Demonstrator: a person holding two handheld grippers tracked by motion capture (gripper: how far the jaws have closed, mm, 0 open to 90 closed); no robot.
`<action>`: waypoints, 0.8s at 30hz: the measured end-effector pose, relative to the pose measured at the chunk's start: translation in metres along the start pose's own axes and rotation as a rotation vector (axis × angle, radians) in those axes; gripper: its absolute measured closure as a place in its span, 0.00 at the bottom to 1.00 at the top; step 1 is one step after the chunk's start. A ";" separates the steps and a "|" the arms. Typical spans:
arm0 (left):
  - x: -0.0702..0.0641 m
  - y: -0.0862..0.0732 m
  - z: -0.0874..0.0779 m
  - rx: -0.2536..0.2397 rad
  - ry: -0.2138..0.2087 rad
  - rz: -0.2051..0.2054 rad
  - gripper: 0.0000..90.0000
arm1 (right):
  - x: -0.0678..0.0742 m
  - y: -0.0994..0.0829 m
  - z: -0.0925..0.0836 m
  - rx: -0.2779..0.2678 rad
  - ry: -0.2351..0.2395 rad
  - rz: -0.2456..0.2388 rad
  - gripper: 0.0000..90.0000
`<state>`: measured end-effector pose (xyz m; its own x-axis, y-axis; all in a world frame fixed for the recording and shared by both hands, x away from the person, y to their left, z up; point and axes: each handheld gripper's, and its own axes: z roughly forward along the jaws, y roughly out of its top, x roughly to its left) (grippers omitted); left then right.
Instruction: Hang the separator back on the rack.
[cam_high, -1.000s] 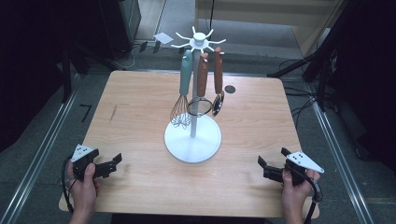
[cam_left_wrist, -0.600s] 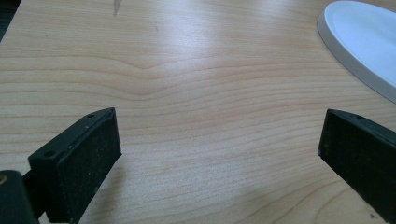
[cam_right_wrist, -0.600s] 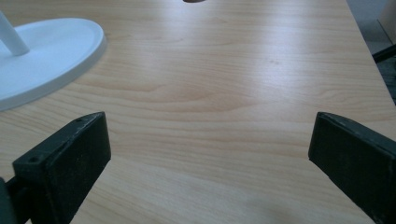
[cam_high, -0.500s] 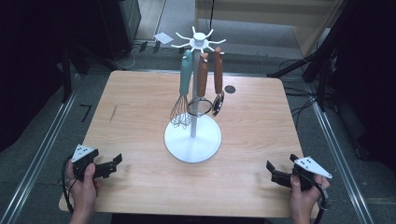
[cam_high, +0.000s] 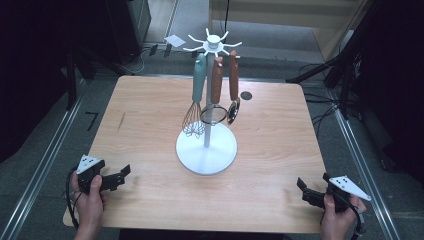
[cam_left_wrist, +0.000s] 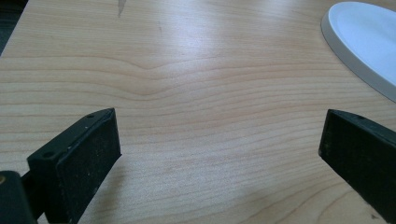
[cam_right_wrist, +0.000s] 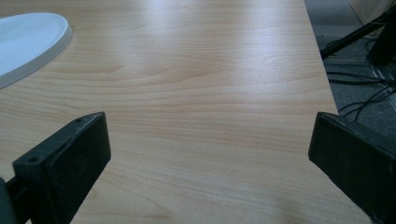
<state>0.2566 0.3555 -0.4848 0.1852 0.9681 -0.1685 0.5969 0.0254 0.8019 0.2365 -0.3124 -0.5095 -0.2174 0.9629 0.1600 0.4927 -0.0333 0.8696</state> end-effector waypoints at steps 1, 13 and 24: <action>0.000 0.000 0.000 0.000 0.000 0.001 0.00 | 0.000 0.000 0.000 -0.001 0.002 0.001 0.00; -0.001 0.000 0.001 0.000 0.009 0.003 0.00 | -0.003 0.000 -0.001 -0.002 0.010 0.022 0.00; -0.001 0.001 0.001 -0.001 0.013 0.002 0.00 | -0.005 0.000 0.000 0.000 0.013 0.039 0.00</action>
<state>0.2577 0.3544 -0.4849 0.1762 0.9714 -0.1589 0.5955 0.0233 0.8030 0.2374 -0.3173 -0.5100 -0.2087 0.9574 0.1997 0.5010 -0.0707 0.8625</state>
